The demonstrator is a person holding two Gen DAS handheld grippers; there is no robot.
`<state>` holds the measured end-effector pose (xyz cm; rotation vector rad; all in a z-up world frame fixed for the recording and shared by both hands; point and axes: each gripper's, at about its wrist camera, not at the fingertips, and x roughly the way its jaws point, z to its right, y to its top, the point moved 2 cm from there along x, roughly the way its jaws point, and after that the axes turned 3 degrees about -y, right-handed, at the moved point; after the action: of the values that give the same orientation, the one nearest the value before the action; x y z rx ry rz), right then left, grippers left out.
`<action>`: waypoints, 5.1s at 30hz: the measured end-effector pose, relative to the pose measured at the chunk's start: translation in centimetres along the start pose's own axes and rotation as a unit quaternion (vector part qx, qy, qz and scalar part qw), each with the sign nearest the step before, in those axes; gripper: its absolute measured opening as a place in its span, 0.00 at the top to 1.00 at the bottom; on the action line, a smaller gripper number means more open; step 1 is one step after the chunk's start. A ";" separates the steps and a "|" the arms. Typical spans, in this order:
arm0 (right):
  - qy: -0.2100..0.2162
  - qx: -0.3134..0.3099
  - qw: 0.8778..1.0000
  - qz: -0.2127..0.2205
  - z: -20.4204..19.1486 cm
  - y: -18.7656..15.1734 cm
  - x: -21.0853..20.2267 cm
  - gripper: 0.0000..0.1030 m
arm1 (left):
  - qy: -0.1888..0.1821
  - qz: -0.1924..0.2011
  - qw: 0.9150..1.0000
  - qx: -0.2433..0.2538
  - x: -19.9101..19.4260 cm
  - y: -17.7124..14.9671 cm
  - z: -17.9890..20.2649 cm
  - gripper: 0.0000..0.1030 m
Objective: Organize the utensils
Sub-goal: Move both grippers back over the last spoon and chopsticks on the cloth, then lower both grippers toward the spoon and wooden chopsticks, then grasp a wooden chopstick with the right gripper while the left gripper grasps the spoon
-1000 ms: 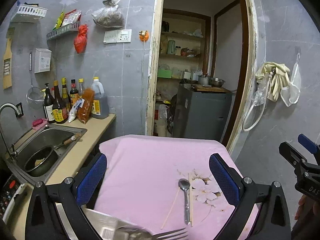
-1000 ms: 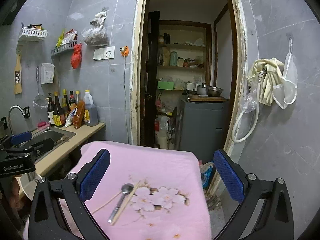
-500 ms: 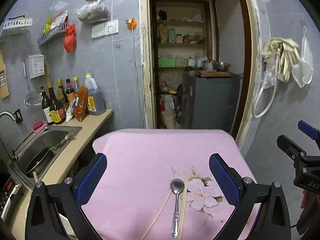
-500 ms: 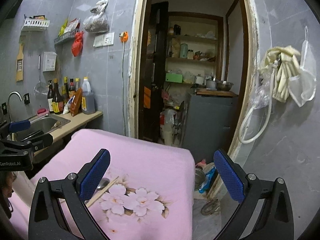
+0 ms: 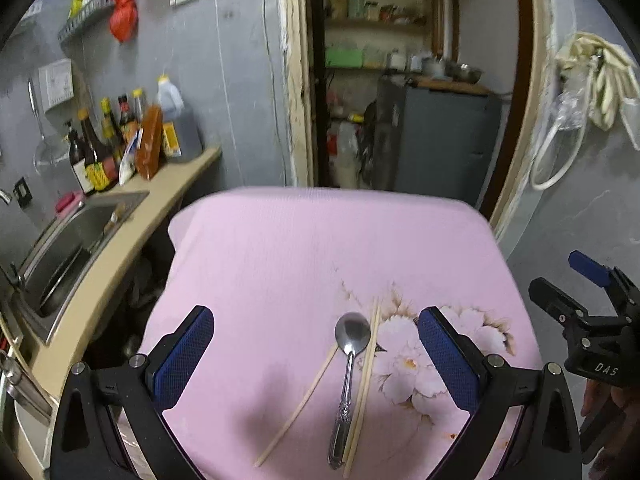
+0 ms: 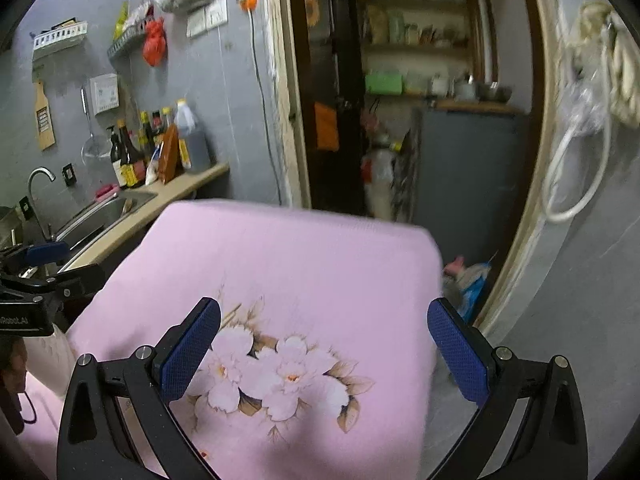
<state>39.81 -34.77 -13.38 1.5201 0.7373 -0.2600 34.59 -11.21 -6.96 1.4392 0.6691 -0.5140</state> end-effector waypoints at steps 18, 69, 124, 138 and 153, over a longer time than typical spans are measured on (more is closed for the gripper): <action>0.110 -0.001 0.984 -0.140 -2.7 -4.0 10.3 0.61 | 0.017 -0.159 0.985 -0.065 8.7 -3.9 -1.6 0.46; 0.100 -0.085 0.951 -0.278 -11.8 -4.2 15.7 0.78 | 0.024 -0.176 0.970 -0.167 10.4 -5.6 -4.9 0.82; 0.115 0.008 0.922 -0.369 -8.7 -5.1 12.0 0.92 | -0.084 -0.278 0.938 -0.188 11.2 -6.7 -3.4 0.95; 0.119 0.071 0.912 -0.386 -8.4 -4.8 14.6 0.97 | -0.039 -0.299 0.952 -0.061 13.7 -3.5 0.8 0.94; 0.143 0.112 0.911 -0.370 -8.2 -6.7 13.1 0.97 | -0.126 -0.284 0.930 -0.197 11.4 -6.9 -3.1 0.94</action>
<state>43.65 -23.71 -25.52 1.4465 1.5569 -0.7171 37.76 -7.86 -19.88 0.7699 0.9236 -0.9391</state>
